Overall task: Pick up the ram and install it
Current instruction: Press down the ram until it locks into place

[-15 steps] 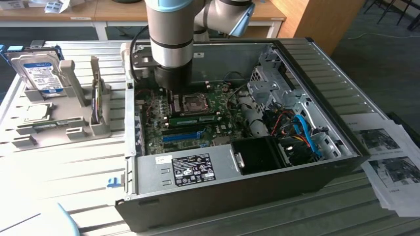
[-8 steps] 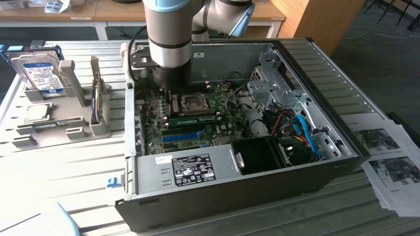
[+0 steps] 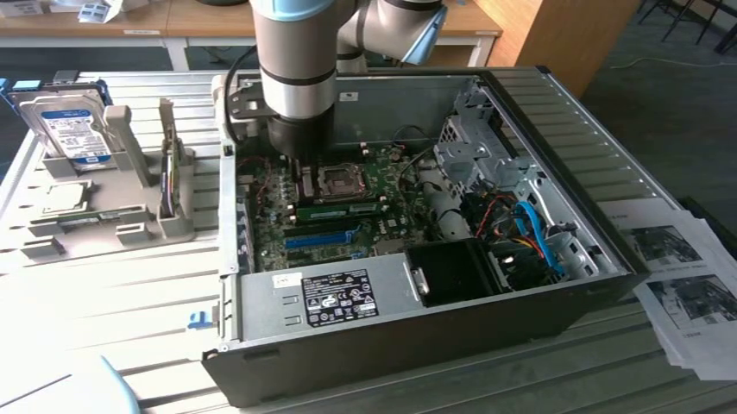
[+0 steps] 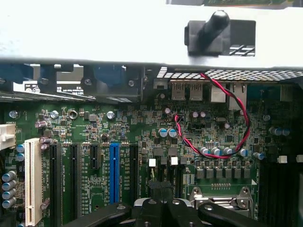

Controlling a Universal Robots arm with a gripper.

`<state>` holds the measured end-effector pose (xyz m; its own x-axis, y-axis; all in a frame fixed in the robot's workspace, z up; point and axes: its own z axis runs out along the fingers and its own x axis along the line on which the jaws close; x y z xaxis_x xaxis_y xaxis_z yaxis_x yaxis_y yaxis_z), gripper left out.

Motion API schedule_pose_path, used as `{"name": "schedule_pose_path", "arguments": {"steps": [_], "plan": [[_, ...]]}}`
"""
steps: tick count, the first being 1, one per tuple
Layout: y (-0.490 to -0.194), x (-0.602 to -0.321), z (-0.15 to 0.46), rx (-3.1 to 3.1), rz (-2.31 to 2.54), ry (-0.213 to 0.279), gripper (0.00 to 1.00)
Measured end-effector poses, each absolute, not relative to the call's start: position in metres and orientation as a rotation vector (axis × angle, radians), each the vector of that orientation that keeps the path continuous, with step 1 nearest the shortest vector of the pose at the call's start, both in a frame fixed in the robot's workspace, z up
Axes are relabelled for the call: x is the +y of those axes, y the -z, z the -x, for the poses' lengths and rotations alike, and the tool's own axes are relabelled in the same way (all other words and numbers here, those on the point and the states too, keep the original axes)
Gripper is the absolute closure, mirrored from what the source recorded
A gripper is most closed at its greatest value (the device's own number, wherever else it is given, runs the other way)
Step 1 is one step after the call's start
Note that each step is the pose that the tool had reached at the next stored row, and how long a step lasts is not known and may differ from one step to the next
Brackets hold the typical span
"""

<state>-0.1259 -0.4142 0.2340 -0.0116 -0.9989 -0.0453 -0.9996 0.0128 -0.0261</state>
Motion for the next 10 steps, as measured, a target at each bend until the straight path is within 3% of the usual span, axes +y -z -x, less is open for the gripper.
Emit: {"name": "schedule_pose_path", "arguments": {"steps": [10], "plan": [[-0.2308, -0.4142, 0.1259, 2.199, 2.172, -0.02, 0.91]]}}
